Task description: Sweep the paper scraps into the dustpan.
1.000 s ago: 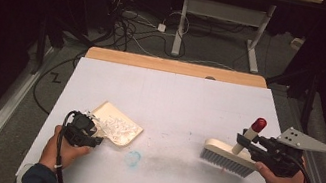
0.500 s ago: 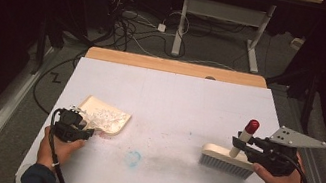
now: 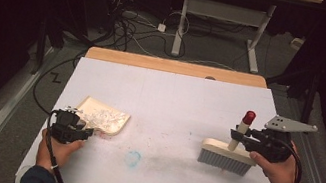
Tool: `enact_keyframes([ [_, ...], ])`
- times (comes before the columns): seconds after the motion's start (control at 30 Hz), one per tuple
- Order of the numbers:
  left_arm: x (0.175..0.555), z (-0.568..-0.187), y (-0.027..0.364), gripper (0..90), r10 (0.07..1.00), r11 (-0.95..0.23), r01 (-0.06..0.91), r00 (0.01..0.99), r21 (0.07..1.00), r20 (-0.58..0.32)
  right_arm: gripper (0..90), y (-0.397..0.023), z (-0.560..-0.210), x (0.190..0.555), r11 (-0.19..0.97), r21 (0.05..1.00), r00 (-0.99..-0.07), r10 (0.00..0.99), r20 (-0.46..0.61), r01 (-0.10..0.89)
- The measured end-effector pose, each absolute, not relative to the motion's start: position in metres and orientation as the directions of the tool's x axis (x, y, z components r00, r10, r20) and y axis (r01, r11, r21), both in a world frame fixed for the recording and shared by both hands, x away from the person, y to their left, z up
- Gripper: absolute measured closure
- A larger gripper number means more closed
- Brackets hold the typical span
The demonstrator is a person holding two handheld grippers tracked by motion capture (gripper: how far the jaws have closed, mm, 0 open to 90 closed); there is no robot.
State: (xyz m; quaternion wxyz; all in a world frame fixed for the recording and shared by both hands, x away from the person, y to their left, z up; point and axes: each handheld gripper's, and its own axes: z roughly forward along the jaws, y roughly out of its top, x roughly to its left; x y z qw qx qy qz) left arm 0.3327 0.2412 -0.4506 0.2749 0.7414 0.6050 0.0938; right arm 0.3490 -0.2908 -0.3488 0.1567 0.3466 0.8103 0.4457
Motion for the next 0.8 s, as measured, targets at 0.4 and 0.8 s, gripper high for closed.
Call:
enact_keyframes([
  [0.4, 0.331, -0.452, 0.240, 62.0, 0.939, -0.109, 0.848, 0.259, 0.518, -0.225, 68.6, -0.287, -0.359, 0.381, 0.322, 0.835, -0.689, 0.719, 0.091, 0.446],
  [0.8, 0.318, -0.440, 0.229, 51.3, 0.901, -0.205, 0.768, 0.391, 0.607, -0.190, 59.6, -0.276, -0.378, 0.414, 0.337, 0.815, -0.638, 0.768, 0.051, 0.472],
])
